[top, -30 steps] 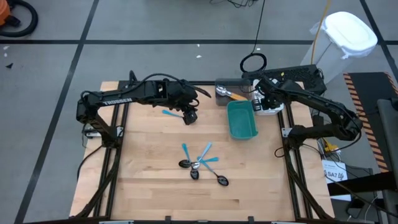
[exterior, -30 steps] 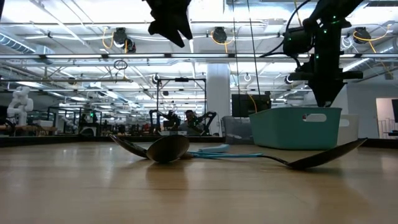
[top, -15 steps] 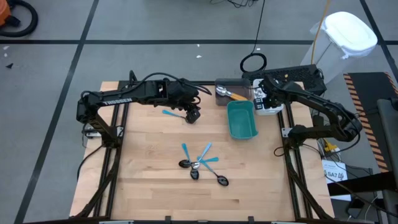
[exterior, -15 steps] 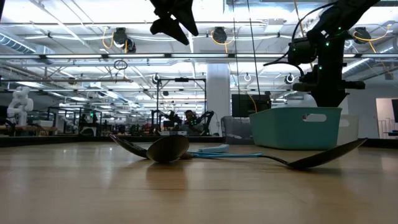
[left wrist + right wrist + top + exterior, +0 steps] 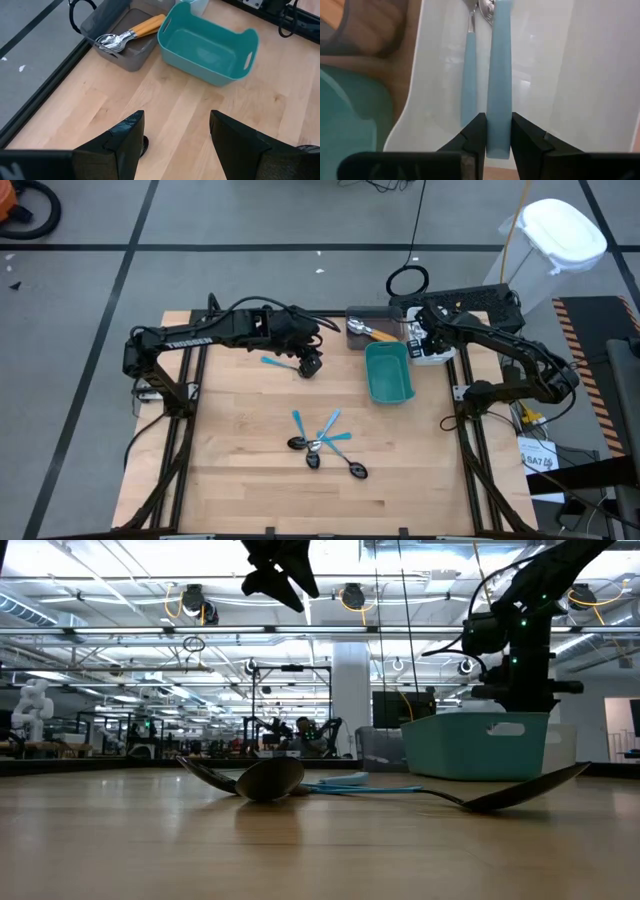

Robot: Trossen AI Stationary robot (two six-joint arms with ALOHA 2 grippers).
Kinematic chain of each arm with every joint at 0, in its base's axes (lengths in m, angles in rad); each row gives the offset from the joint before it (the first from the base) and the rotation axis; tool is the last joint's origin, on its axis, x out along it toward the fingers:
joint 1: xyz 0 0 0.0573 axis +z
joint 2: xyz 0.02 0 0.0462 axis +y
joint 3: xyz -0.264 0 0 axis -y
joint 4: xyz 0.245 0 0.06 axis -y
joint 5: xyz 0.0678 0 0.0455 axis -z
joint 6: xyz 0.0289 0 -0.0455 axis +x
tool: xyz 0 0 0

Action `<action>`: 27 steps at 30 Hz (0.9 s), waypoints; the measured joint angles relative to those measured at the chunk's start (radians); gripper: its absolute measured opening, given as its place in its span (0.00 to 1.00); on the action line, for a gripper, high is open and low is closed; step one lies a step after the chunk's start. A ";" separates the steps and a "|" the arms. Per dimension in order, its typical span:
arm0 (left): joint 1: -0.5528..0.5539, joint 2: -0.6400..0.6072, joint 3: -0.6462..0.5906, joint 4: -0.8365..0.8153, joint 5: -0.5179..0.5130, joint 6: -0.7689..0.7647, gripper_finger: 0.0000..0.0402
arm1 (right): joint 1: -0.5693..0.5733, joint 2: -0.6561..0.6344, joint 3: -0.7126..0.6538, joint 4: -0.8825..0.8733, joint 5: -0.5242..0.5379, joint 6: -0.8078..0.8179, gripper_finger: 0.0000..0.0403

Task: Sort silverware by color (type)
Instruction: Put the light blue spoon into the white bin

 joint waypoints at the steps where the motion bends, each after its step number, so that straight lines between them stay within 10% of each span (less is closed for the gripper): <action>1: 0.001 0.000 0.000 0.000 0.000 0.000 0.56 | 0.000 0.003 0.000 0.001 -0.001 0.000 0.17; 27: 0.001 0.000 0.000 0.065 0.000 -0.034 0.56 | 0.001 0.035 0.000 -0.001 -0.050 -0.008 0.20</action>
